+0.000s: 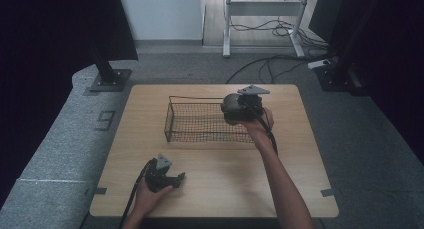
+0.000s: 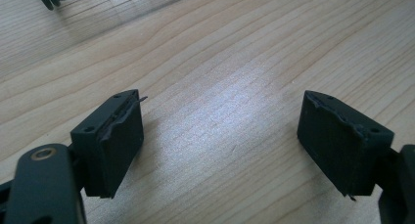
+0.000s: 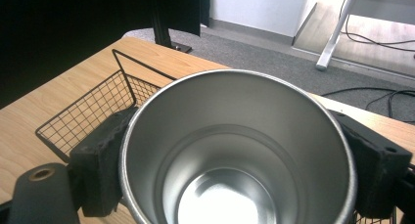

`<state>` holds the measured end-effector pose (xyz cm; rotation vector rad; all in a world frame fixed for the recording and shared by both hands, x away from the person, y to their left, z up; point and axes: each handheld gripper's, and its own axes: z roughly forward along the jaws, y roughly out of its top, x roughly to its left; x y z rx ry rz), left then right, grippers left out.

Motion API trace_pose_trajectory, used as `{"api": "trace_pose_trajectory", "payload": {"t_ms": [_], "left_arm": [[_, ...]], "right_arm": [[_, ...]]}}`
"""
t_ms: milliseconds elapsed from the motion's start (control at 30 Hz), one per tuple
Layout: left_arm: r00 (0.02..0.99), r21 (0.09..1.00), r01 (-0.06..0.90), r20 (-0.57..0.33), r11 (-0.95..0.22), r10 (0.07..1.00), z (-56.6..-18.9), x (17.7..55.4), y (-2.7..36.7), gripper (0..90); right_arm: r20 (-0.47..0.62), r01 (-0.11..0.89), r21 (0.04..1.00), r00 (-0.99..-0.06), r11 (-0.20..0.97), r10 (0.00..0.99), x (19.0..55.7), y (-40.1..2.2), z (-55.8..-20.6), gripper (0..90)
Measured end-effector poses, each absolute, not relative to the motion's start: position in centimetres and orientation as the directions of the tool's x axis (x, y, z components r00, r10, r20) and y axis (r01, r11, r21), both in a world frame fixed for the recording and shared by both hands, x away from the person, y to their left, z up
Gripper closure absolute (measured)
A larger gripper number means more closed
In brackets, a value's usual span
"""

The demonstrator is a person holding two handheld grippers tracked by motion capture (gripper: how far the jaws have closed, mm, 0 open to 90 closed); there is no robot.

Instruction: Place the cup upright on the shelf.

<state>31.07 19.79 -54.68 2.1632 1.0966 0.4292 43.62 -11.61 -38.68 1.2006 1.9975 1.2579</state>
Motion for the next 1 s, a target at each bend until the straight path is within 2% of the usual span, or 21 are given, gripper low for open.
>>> {"api": "trace_pose_trajectory", "payload": {"t_ms": [1000], "left_arm": [[0.595,0.690,0.584,-0.006,-0.427,0.804,-54.7,31.1,19.8,17.2]], "right_arm": [[0.077,0.477,0.863,-0.452,0.168,0.889,47.5,-11.3,-40.5,13.2]]}}
